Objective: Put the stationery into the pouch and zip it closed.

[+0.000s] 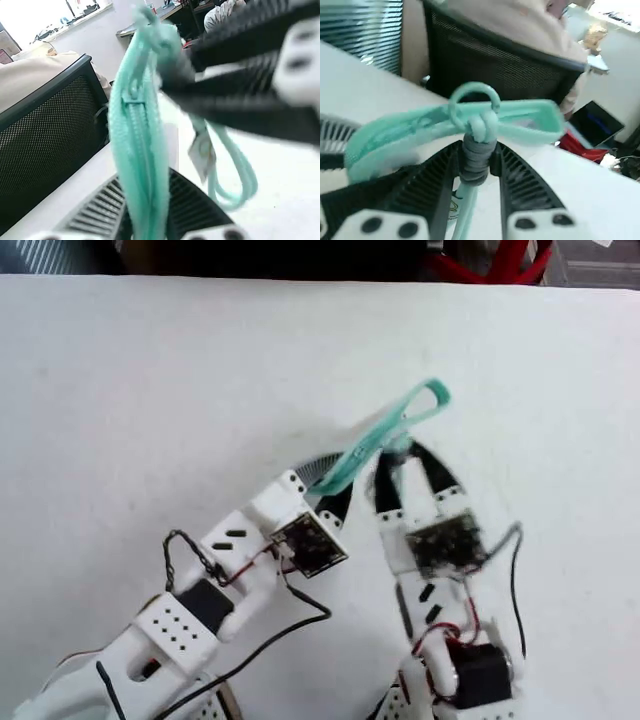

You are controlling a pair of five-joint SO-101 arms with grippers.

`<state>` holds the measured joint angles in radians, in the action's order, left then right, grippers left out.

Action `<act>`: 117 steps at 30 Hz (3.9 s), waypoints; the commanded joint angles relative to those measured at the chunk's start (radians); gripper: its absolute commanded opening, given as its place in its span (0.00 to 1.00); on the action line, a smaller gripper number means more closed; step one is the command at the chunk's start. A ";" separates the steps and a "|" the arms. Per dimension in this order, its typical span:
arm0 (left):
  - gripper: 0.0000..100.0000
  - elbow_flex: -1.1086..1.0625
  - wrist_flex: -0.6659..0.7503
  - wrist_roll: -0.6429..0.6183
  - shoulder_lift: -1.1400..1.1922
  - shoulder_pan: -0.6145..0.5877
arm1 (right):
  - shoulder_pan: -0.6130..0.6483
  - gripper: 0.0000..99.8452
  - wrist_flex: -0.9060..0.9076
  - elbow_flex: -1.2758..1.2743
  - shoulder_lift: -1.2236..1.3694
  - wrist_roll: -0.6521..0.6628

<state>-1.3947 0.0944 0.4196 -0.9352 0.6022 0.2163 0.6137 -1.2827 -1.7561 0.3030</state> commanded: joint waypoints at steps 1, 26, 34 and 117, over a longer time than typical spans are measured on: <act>0.02 -0.002 0.002 0.002 -0.001 0.010 | -0.067 0.02 -0.028 0.147 -0.002 -0.014; 0.02 -0.003 -0.041 0.005 -0.005 0.007 | -0.240 0.02 -0.575 -0.161 0.108 0.390; 0.02 -0.023 -0.078 0.006 -0.061 0.008 | -0.306 0.02 -0.684 0.114 0.630 0.296; 0.08 0.351 0.506 0.562 0.997 -0.035 | -0.450 0.14 0.202 0.247 0.711 -0.259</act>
<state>-0.9943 0.5792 1.0104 0.2033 0.5086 -0.2286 0.8347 -1.0403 -1.0319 0.0529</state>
